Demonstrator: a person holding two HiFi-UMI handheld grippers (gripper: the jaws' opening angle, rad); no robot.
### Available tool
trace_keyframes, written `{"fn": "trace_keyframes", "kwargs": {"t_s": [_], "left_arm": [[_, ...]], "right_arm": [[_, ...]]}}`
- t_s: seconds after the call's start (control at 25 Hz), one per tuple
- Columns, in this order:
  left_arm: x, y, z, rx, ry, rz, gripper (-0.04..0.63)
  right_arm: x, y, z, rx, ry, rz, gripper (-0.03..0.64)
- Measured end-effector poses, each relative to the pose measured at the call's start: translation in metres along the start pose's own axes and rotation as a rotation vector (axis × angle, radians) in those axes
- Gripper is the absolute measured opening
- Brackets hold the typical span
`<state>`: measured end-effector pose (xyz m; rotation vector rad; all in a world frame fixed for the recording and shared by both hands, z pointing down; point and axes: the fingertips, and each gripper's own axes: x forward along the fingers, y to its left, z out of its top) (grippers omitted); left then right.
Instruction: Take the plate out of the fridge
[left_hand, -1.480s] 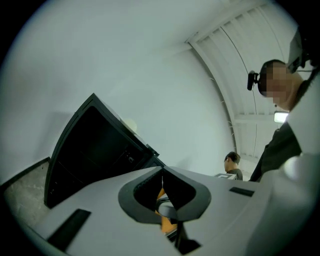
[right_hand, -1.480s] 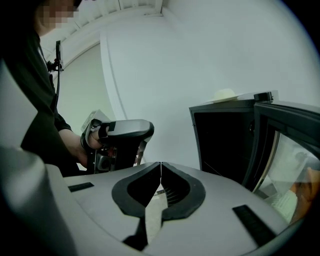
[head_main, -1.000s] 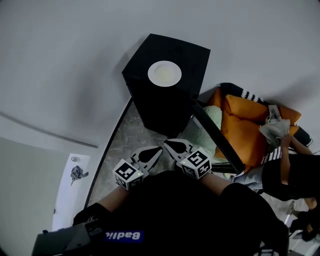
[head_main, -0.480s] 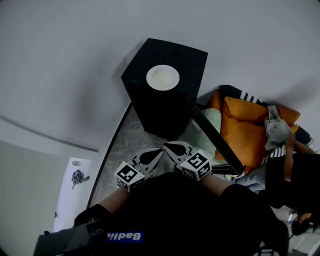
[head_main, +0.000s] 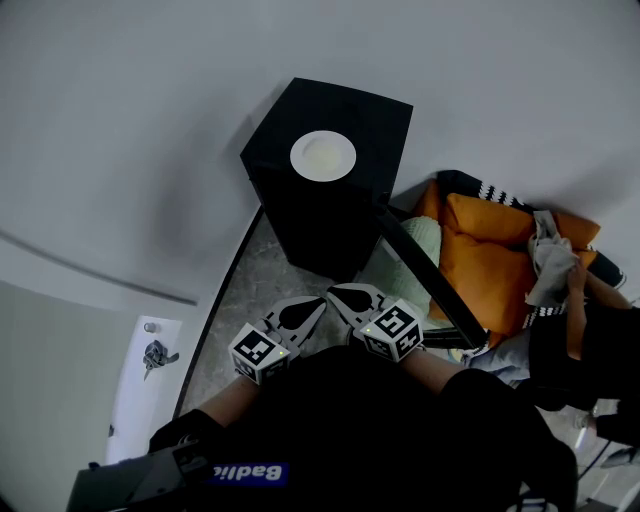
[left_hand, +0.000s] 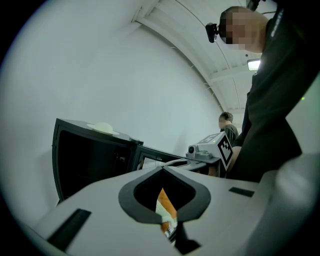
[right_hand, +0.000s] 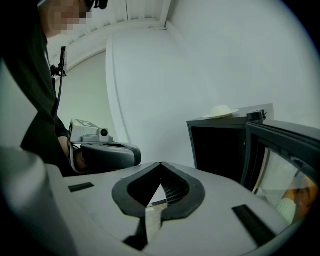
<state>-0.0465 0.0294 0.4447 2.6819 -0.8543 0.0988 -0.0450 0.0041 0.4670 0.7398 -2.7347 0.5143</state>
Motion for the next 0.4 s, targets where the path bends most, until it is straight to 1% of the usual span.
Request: {"fn": "trace_keyframes", "kwargs": {"t_s": [0.16,0.4], "left_arm": [[0.0006,-0.0013,0.0007,-0.001,-0.001,0.004,0.008],[0.0029,-0.0004,0.0030,-0.008,0.001,0.004,0.008]], "right_arm": [[-0.0014,0.0039,-0.0021,0.016,0.006,0.022,0.011],[-0.0014,0.0013,-0.0015,0.017,0.012,0.022,0.011]]}}
